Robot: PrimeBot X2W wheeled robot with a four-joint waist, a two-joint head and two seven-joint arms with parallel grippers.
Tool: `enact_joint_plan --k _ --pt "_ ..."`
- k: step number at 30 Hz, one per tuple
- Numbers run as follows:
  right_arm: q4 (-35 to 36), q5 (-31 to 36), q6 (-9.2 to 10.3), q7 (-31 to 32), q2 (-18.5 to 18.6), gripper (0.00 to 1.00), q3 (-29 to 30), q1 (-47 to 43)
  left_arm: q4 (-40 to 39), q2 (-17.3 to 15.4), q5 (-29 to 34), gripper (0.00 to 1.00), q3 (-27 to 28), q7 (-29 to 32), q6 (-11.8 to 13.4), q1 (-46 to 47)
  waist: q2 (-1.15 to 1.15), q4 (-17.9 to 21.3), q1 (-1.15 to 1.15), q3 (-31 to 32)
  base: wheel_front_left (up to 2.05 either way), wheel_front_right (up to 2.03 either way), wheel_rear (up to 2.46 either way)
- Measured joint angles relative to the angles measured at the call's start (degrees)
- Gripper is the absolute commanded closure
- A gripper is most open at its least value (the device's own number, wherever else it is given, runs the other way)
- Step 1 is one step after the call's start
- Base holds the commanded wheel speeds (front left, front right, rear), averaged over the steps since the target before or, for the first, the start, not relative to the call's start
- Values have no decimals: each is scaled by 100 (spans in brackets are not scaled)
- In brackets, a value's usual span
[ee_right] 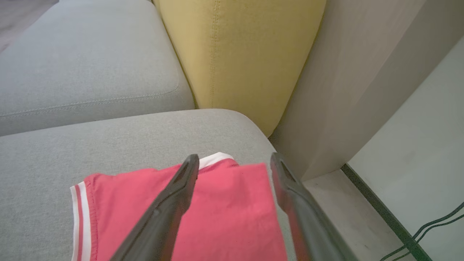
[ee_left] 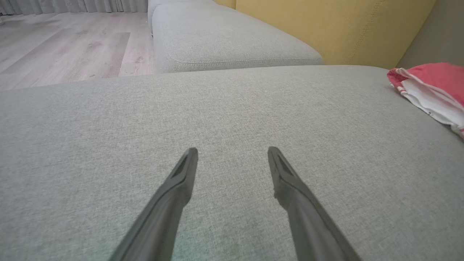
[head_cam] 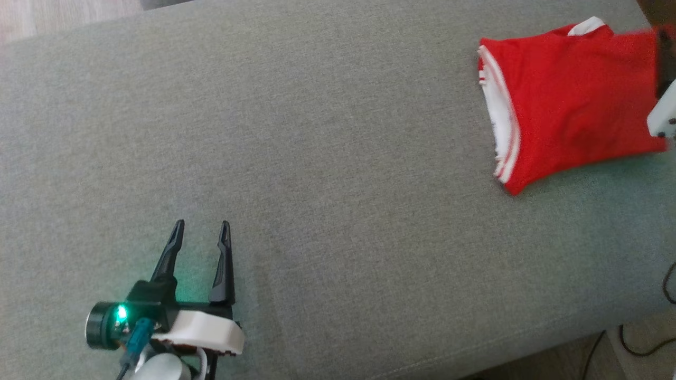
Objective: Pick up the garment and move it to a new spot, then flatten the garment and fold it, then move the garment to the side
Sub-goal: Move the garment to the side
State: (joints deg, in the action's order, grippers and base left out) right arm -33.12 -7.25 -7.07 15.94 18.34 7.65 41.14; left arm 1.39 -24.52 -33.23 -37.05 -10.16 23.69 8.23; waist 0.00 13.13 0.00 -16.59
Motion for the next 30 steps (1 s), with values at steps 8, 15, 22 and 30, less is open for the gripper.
enact_joint_plan --k 8,15,22,30 --pt "-110 20 0 -326 -219 0 -233 64 1 1 -1 0 -4 1 1 2 0 -45 0 25 0 0 0" --pt "-2 3 0 -692 -292 0 -506 62 70 54 -8 0 7 -53 5 7 0 -159 0 254 0 0 0" --pt "260 -162 0 -1033 -409 0 -734 -154 274 213 -189 0 59 -216 2 -55 0 -438 -1 758 0 0 0" --pt "821 -129 0 -1515 -933 0 -472 -1679 644 346 -427 0 269 -357 -55 -602 0 -986 -2 1415 0 0 0"
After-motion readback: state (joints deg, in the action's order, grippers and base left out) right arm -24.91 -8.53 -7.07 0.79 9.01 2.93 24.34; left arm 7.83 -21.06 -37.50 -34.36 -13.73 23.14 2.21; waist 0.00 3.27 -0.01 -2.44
